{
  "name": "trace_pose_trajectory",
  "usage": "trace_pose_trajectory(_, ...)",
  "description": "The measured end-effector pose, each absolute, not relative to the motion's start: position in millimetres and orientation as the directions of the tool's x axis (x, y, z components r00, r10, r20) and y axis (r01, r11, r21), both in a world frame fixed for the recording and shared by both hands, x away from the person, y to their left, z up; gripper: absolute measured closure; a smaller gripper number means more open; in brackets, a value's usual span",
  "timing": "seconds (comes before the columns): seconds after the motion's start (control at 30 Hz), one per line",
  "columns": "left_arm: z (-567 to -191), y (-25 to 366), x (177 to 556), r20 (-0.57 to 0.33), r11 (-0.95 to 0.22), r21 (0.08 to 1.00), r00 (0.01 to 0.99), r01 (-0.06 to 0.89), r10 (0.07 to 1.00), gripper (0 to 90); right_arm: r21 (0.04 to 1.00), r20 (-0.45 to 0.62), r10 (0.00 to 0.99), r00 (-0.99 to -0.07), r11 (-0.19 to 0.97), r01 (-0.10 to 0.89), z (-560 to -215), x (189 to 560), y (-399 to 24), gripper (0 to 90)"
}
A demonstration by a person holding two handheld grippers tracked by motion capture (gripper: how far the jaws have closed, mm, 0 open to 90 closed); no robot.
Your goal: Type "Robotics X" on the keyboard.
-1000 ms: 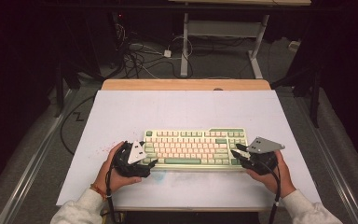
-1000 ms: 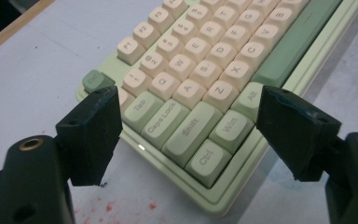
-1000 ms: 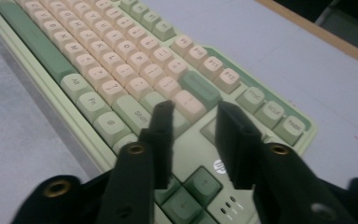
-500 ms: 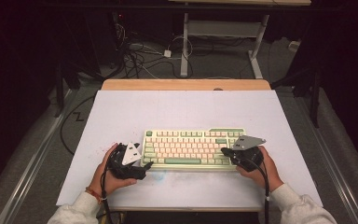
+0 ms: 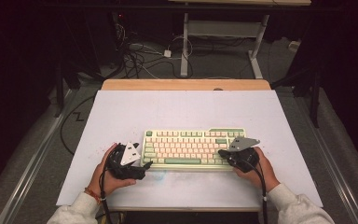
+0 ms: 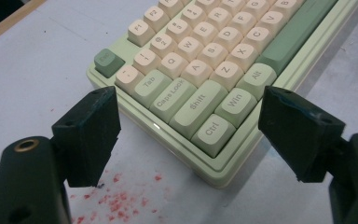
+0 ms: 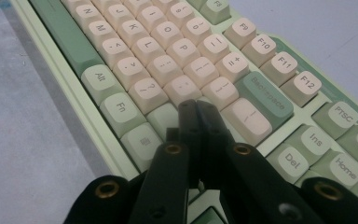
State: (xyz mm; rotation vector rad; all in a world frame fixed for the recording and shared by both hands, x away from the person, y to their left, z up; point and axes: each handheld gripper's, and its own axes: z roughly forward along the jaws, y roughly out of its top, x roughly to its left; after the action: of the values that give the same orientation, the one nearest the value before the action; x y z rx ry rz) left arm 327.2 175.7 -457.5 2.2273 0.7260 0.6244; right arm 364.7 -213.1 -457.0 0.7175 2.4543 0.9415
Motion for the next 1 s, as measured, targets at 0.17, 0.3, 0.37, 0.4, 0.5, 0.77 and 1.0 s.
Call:
trace_pose_trajectory(0.17,-448.8,178.4,327.1,0.19,-0.562,0.76,0.715,0.327,0.673,24.1,0.707,-0.189,0.597,-0.78,0.634,0.313,-457.8,364.2,-213.3,90.0)
trace_pose_trajectory(0.3,-442.5,179.4,327.9,0.181,-0.554,0.76,0.709,0.339,0.682,40.5,0.709,-0.192,0.597,-0.779,0.633,0.311,-458.2,363.7,-213.6,90.0)
trace_pose_trajectory(0.37,-440.0,180.8,328.7,0.145,-0.543,0.762,0.723,0.354,0.675,55.4,0.708,-0.193,0.598,-0.778,0.634,0.312,-458.3,363.1,-213.4,90.0)
trace_pose_trajectory(0.4,-438.4,181.5,329.2,0.137,-0.54,0.762,0.726,0.357,0.674,61.1,0.708,-0.194,0.599,-0.777,0.634,0.312,-458.4,362.7,-213.1,90.0)
trace_pose_trajectory(0.5,-434.5,182.7,330.0,0.127,-0.541,0.761,0.735,0.359,0.667,75.2,0.706,-0.202,0.599,-0.775,0.638,0.308,-458.2,362.3,-212.8,90.0)
trace_pose_trajectory(0.77,-428.4,173.9,338.2,0.085,-0.559,0.743,0.777,0.367,0.624,87.5,0.71,-0.19,0.609,-0.77,0.627,0.32,-458.7,362.0,-213.2,90.0)
trace_pose_trajectory(1.0,-426.3,156.0,348.2,0.095,-0.594,0.711,0.787,0.375,0.61,87.5,0.713,-0.2,0.61,-0.767,0.627,0.313,-459.4,361.3,-212.6,90.0)
